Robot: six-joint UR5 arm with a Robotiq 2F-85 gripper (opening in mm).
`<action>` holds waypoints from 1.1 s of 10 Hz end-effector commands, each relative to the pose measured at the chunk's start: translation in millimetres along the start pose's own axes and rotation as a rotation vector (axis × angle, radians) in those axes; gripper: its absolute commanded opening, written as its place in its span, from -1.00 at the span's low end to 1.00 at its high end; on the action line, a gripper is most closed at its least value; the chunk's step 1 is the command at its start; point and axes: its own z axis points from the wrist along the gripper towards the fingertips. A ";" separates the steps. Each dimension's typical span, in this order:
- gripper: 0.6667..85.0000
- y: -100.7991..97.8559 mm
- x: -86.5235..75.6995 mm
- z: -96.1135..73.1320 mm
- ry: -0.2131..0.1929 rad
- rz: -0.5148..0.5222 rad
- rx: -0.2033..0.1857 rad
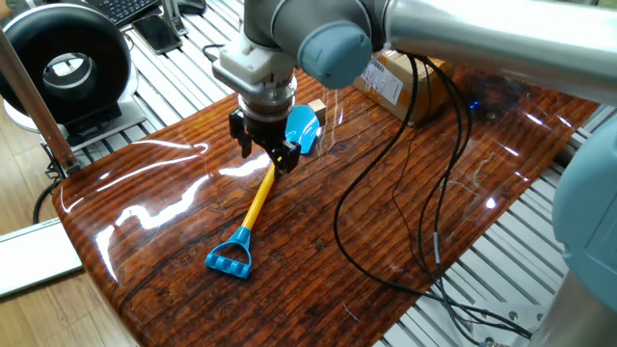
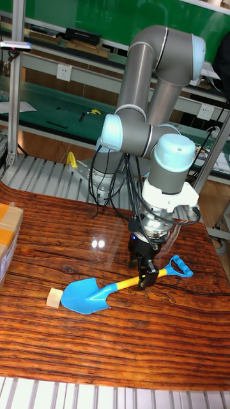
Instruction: Use a shovel to scoop up an object
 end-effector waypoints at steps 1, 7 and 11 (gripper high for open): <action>0.70 1.7 -6.3 4.7 -0.004 0.002 -0.010; 0.66 4.7 1.0 14.7 0.052 -0.032 -0.020; 0.64 8.7 -12.2 14.9 0.000 -0.038 -0.035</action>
